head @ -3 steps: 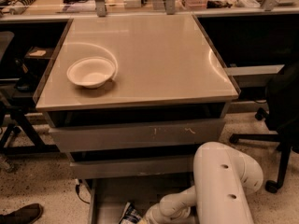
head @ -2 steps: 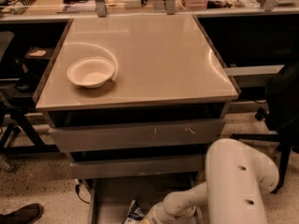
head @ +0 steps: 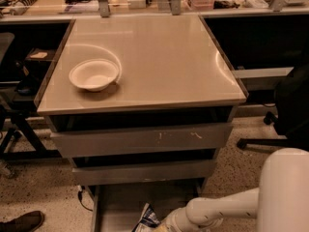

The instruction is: Pick blue chip bag from bottom drawer and place on counter

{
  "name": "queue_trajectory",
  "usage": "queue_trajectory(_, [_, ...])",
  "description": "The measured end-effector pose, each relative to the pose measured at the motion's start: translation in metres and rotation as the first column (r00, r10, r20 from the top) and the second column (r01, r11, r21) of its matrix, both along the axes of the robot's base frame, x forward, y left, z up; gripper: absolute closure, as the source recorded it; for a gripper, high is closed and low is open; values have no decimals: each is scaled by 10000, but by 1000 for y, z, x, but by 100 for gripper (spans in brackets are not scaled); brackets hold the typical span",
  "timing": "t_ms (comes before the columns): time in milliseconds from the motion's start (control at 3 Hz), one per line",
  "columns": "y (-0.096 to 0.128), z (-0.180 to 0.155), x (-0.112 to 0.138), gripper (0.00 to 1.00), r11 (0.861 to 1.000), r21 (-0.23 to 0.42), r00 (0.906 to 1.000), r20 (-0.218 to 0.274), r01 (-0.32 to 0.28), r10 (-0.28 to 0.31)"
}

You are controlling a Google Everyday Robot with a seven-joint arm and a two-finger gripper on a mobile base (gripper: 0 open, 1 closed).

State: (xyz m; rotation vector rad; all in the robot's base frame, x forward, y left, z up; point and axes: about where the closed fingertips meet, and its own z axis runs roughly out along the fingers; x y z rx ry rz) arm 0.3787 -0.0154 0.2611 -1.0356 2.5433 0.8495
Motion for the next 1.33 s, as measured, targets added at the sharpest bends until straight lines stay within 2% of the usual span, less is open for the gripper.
queue_trajectory(333, [-32, 50, -6, 100, 9998, -58, 9995, 255, 170, -168])
queue_trajectory(667, [-32, 50, -6, 100, 9998, -58, 9995, 255, 170, -168])
queue_trajectory(1000, [-43, 83, -1, 100, 9996, -187, 9993, 314, 215, -209])
queue_trajectory(1333, [-60, 146, 0, 100, 9993, -369, 9978, 657, -15, 39])
